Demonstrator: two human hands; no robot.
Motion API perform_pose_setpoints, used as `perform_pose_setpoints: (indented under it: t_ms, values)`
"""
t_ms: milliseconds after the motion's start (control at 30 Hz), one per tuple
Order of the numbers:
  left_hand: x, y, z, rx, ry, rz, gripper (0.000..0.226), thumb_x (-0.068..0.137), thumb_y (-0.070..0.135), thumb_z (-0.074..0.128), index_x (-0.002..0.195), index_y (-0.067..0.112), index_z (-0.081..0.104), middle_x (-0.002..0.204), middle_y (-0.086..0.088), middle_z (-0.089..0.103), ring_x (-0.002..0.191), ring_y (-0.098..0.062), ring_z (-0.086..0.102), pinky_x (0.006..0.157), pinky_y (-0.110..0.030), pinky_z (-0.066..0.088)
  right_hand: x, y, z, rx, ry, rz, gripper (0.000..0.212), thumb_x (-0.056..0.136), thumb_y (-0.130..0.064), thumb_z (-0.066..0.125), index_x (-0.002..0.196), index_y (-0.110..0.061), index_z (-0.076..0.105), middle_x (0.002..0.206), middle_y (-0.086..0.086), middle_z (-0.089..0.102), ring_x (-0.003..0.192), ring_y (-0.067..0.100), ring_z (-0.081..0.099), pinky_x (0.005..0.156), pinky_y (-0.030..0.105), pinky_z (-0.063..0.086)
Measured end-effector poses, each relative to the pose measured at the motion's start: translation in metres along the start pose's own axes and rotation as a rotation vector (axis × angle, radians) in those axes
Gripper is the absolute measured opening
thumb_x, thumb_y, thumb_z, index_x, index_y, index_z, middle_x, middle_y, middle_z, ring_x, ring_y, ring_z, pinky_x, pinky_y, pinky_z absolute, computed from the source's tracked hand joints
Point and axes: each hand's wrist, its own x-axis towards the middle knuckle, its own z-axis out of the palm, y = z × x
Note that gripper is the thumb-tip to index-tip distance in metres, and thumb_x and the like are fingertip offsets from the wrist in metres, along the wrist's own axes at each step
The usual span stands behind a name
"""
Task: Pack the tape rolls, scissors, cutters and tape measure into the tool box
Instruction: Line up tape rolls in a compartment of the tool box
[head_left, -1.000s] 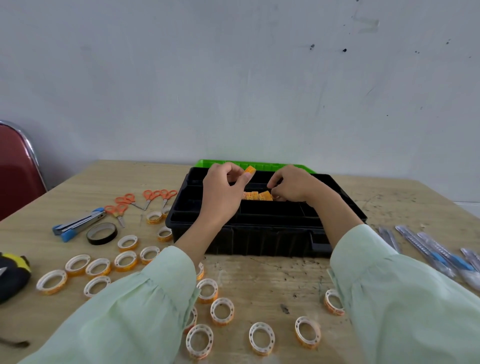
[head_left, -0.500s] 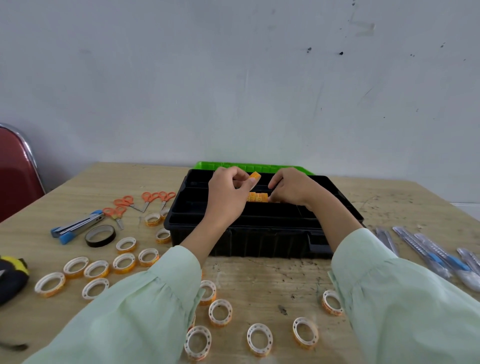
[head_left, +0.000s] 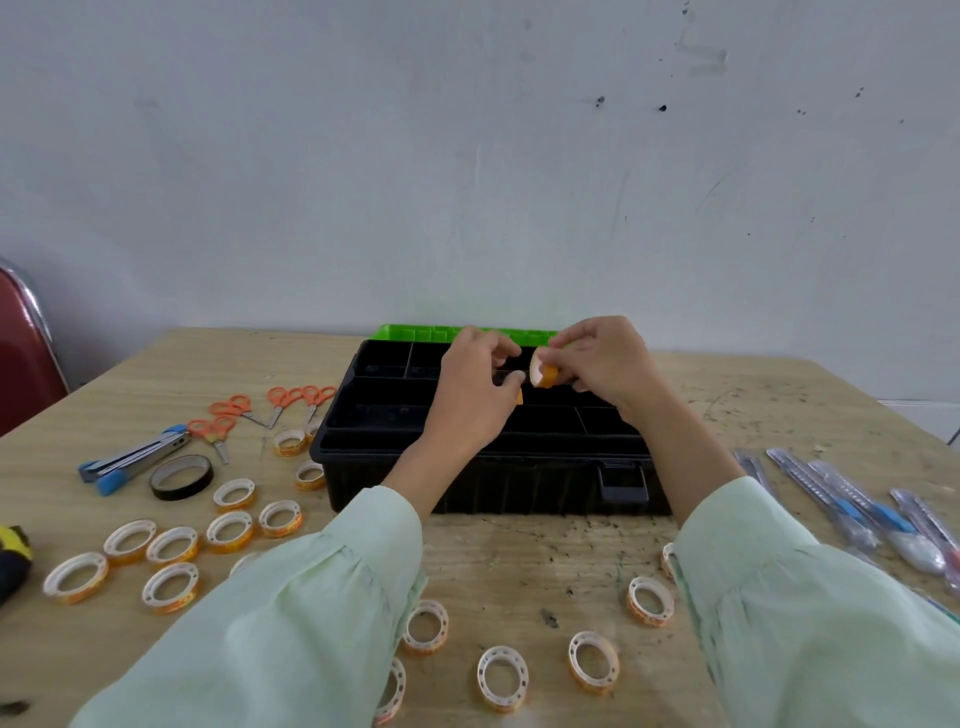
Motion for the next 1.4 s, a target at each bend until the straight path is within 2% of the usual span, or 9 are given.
perform_pose_setpoints:
  t_ms: [100, 200, 367, 633, 733, 867, 1067, 1267, 1400]
  values:
    - [-0.001, -0.011, -0.002, 0.222, -0.119, 0.012, 0.013, 0.088, 0.017, 0.061, 0.099, 0.019, 0.068, 0.105, 0.003, 0.052, 0.099, -0.01, 0.048, 0.083, -0.025, 0.044, 0.0, 0.003, 0.001, -0.193, -0.048, -0.027, 0.01, 0.078, -0.015, 0.078, 0.079, -0.008, 0.071, 0.074, 0.012, 0.074, 0.061, 0.017, 0.069, 0.054, 0.018, 0.049]
    - [-0.002, -0.015, -0.001, 0.26, -0.153, 0.005, 0.014, 0.089, 0.016, 0.059, 0.098, 0.018, 0.069, 0.103, 0.003, 0.055, 0.098, -0.013, 0.05, 0.082, -0.028, 0.047, 0.002, -0.003, 0.005, -0.255, -0.059, -0.059, 0.011, 0.077, -0.012, 0.078, 0.072, -0.01, 0.069, 0.073, 0.012, 0.074, 0.063, 0.02, 0.071, 0.065, 0.021, 0.056]
    - [-0.001, -0.017, 0.0, 0.233, -0.128, -0.01, 0.01, 0.088, 0.016, 0.062, 0.094, 0.019, 0.069, 0.099, 0.005, 0.059, 0.09, -0.011, 0.056, 0.076, -0.023, 0.046, 0.01, -0.003, 0.012, -0.316, -0.174, -0.002, 0.011, 0.076, -0.01, 0.079, 0.079, -0.005, 0.07, 0.073, 0.014, 0.072, 0.057, 0.015, 0.066, 0.043, 0.012, 0.042]
    - [-0.001, -0.021, 0.0, 0.206, -0.114, -0.025, 0.008, 0.087, 0.016, 0.064, 0.09, 0.023, 0.068, 0.095, 0.004, 0.063, 0.084, -0.012, 0.058, 0.075, -0.031, 0.051, 0.015, 0.005, 0.01, -0.349, -0.268, 0.014, 0.017, 0.074, 0.003, 0.068, 0.074, -0.013, 0.073, 0.074, 0.017, 0.067, 0.059, 0.017, 0.054, 0.054, 0.026, 0.045]
    - [0.0, -0.02, 0.002, 0.207, -0.105, -0.036, 0.01, 0.087, 0.015, 0.063, 0.087, 0.024, 0.068, 0.094, 0.005, 0.064, 0.083, -0.012, 0.058, 0.074, -0.033, 0.053, 0.016, 0.009, 0.014, -0.371, -0.209, -0.025, 0.022, 0.071, 0.002, 0.071, 0.068, -0.02, 0.071, 0.082, 0.017, 0.072, 0.069, 0.019, 0.06, 0.07, 0.037, 0.055]
    - [0.0, -0.02, 0.002, 0.209, -0.113, -0.041, 0.011, 0.086, 0.015, 0.063, 0.087, 0.025, 0.067, 0.094, 0.005, 0.063, 0.086, -0.012, 0.057, 0.075, -0.036, 0.054, 0.014, 0.011, 0.013, -0.259, -0.224, 0.002, 0.006, 0.081, -0.006, 0.069, 0.081, -0.006, 0.076, 0.083, 0.012, 0.073, 0.077, 0.019, 0.07, 0.073, 0.026, 0.057]
    - [-0.002, -0.017, 0.0, 0.22, -0.104, -0.005, 0.011, 0.087, 0.013, 0.06, 0.092, 0.019, 0.068, 0.094, 0.002, 0.064, 0.084, -0.014, 0.058, 0.075, -0.036, 0.053, 0.01, 0.015, 0.013, -0.276, -0.186, -0.027, 0.015, 0.072, -0.012, 0.081, 0.068, -0.019, 0.069, 0.082, 0.011, 0.073, 0.087, 0.025, 0.07, 0.089, 0.041, 0.055]
    - [-0.012, -0.011, -0.009, 0.195, -0.05, 0.043, 0.014, 0.089, 0.014, 0.059, 0.101, 0.015, 0.066, 0.1, 0.0, 0.061, 0.091, -0.013, 0.057, 0.081, -0.032, 0.051, 0.004, 0.013, 0.01, -0.321, -0.146, -0.033, 0.01, 0.078, -0.009, 0.076, 0.084, -0.014, 0.069, 0.085, 0.01, 0.073, 0.081, 0.02, 0.071, 0.077, 0.028, 0.057]
    - [-0.033, -0.003, -0.014, 0.197, -0.065, 0.109, 0.015, 0.09, 0.016, 0.057, 0.105, 0.016, 0.063, 0.103, 0.003, 0.058, 0.097, -0.013, 0.053, 0.084, -0.029, 0.047, -0.019, 0.007, -0.004, -0.319, 0.077, -0.14, 0.012, 0.082, -0.012, 0.071, 0.093, -0.012, 0.066, 0.079, 0.004, 0.07, 0.074, 0.012, 0.063, 0.059, 0.01, 0.04]
